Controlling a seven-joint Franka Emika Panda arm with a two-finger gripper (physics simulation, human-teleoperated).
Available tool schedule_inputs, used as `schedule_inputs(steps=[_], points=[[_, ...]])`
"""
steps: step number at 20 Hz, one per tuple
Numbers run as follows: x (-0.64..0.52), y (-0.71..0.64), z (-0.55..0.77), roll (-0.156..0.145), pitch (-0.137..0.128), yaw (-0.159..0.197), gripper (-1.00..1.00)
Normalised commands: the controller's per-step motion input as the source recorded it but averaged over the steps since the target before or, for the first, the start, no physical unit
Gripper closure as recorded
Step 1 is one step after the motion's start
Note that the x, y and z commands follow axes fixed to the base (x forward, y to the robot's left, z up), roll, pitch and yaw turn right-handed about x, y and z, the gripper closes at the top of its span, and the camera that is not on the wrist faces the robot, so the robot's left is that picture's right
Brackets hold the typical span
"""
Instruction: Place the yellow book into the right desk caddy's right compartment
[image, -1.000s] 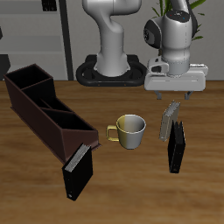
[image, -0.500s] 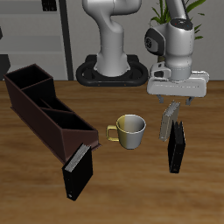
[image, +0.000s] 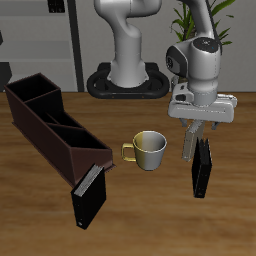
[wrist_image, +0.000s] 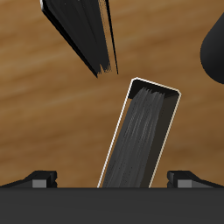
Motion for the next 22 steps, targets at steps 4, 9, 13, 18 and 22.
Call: schedule_inputs(steps=[4, 9, 13, 18, 22], points=[[0.09, -0.06, -0.3, 0.037, 0.071, -0.026, -1.0], [0.12, -0.2, -0.28, -0.024, 0.08, -0.028, 1.0], [0.06, -0.23, 0.06, -0.037, 0.0, -0.027, 1.0], [0.05, -0.22, 0.18, -0.022, -0.019, 0.006, 1.0], [-0.02, -0.11, 0.3, 0.015, -0.029, 0.037, 1.0]])
